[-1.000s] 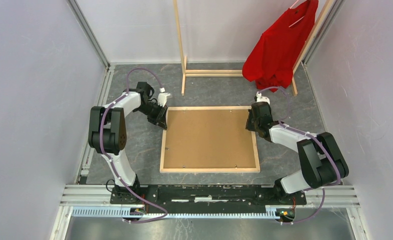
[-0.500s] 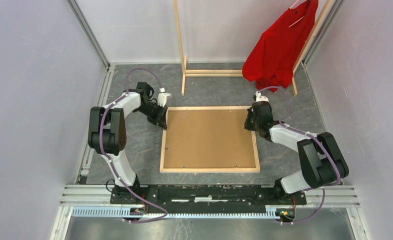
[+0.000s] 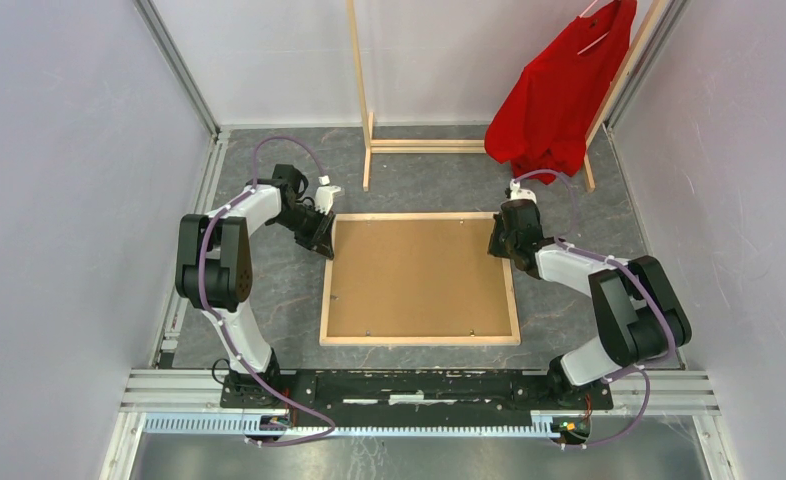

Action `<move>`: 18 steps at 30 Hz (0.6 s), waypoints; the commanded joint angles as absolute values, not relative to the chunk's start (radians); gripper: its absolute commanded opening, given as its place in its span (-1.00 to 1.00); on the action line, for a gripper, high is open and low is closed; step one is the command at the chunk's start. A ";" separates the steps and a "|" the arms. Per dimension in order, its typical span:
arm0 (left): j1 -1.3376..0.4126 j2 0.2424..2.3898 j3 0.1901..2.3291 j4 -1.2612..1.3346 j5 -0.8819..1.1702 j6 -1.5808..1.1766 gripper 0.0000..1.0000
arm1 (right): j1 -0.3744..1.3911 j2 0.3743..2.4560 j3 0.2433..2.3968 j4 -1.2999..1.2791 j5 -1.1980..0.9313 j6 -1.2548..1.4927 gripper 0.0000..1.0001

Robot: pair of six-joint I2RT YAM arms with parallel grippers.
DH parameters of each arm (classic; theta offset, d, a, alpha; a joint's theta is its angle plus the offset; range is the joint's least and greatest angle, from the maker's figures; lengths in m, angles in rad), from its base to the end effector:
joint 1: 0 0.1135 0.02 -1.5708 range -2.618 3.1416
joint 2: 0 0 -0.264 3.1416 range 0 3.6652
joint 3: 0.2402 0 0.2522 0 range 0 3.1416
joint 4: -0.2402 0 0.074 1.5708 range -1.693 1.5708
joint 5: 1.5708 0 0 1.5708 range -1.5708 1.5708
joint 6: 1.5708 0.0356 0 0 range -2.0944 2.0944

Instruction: Put the photo into the frame

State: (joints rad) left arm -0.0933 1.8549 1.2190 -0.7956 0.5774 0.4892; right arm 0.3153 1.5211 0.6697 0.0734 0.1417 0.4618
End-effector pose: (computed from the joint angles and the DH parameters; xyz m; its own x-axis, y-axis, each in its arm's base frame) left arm 0.3378 -0.0511 0.1669 -0.7982 0.4702 -0.3766 0.5989 0.6868 -0.4119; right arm 0.2784 0.0855 0.1558 -0.6915 0.2384 -0.6819 0.1081 0.9675 0.2286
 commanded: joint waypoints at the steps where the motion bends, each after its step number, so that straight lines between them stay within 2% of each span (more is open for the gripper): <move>1: -0.097 1.868 1.176 -0.774 0.475 0.512 -0.57 | 0.303 1.536 0.696 0.070 0.231 0.431 -1.00; 18: -0.097 1.861 1.174 -0.774 0.466 0.517 -0.57 | 0.291 1.503 0.673 0.035 0.222 0.404 -1.00</move>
State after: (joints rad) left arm -0.0933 1.8465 1.2087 -0.7834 0.5739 0.4896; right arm 0.3027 1.5219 0.6724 0.0692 0.1947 0.4347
